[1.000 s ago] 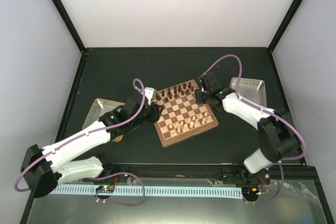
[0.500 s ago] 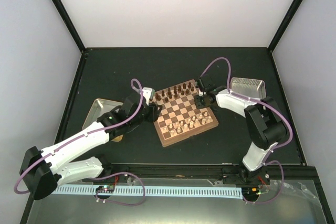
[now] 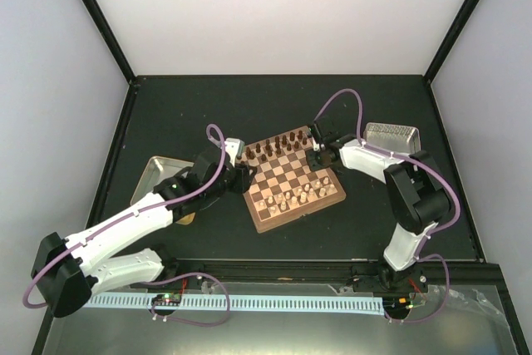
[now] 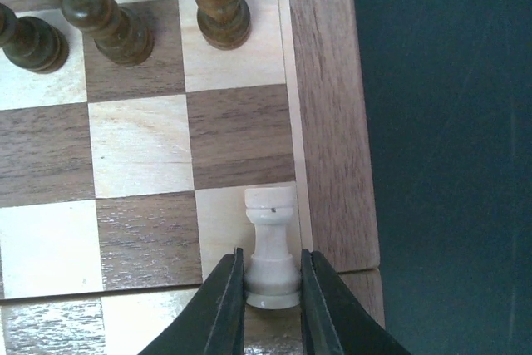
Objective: Set up the chess pieces on the board
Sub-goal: Pick up the chess piece from the chessboard.
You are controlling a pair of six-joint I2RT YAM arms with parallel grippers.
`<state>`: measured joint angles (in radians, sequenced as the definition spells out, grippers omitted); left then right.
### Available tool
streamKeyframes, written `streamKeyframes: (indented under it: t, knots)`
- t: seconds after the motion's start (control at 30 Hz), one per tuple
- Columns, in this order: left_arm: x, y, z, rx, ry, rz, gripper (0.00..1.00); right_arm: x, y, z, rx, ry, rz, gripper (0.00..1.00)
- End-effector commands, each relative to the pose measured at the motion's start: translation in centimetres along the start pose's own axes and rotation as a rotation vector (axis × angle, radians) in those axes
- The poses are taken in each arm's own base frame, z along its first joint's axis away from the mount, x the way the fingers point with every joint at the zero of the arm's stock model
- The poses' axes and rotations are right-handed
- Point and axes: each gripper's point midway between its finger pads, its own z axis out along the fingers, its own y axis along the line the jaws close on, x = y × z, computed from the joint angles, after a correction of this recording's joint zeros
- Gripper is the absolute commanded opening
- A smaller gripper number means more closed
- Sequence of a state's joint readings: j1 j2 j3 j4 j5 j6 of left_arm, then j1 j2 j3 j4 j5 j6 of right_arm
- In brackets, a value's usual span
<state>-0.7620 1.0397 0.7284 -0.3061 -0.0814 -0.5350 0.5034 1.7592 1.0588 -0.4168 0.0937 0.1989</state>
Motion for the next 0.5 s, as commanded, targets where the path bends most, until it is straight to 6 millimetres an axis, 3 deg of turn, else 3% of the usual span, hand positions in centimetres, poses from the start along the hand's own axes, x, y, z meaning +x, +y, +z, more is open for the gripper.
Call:
streamKeyframes:
  t: [0.0, 0.1, 0.23, 0.33, 0.47]
  knots:
    - [-1.0, -0.5, -0.5, 0.036, -0.028, -0.021, 0.47, 0.8, -0.4, 0.9, 0.014, 0.035, -0.018, 0.14]
    - [-1.1, -0.7, -0.6, 0.049, -0.025, -0.033, 0.47, 0.5, 0.0, 0.3, -0.008, 0.009, -0.026, 0.10]
    - [-1.6, -1.1, -1.0, 0.083, -0.036, -0.051, 0.49, -0.9, 2.1, -2.5, -0.124, -0.109, -0.059, 0.09]
    - [-2.1, -1.7, -1.5, 0.133, -0.048, -0.071, 0.52, -2.5, 5.2, -6.5, -0.323, -0.262, -0.104, 0.10]
    - [-2.9, -3.7, -2.6, 0.270, -0.032, -0.111, 0.56, -2.0, 10.2, -12.5, -0.666, -0.423, -0.212, 0.11]
